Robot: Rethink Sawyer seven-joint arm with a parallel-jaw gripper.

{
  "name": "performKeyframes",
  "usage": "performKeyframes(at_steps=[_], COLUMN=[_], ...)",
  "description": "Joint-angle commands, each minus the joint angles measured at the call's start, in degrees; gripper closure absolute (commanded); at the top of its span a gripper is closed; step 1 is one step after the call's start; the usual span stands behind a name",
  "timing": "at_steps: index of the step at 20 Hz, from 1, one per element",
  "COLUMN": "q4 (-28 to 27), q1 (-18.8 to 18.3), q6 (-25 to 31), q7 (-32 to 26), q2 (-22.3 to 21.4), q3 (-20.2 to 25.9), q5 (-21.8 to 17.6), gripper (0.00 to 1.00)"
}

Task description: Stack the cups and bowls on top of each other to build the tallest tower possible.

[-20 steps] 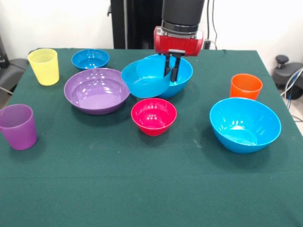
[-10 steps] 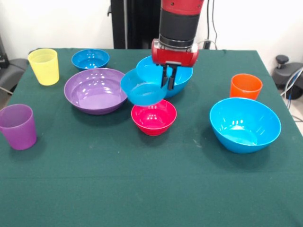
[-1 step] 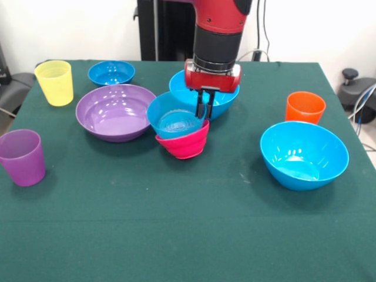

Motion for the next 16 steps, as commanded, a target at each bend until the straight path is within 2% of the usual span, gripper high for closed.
performKeyframes(at_steps=[1,7,16], q4=[-3.2,-5.1,-5.5], q1=[2.0,3.7,6.4], q6=[-1.0,-1.1,-0.1], q7=[4.0,5.1,6.0], q2=[1.7,3.3,2.1], q3=[1.8,1.3,-0.1], q5=[-1.3,-0.2,0.8], gripper=[1.0,1.0,1.0])
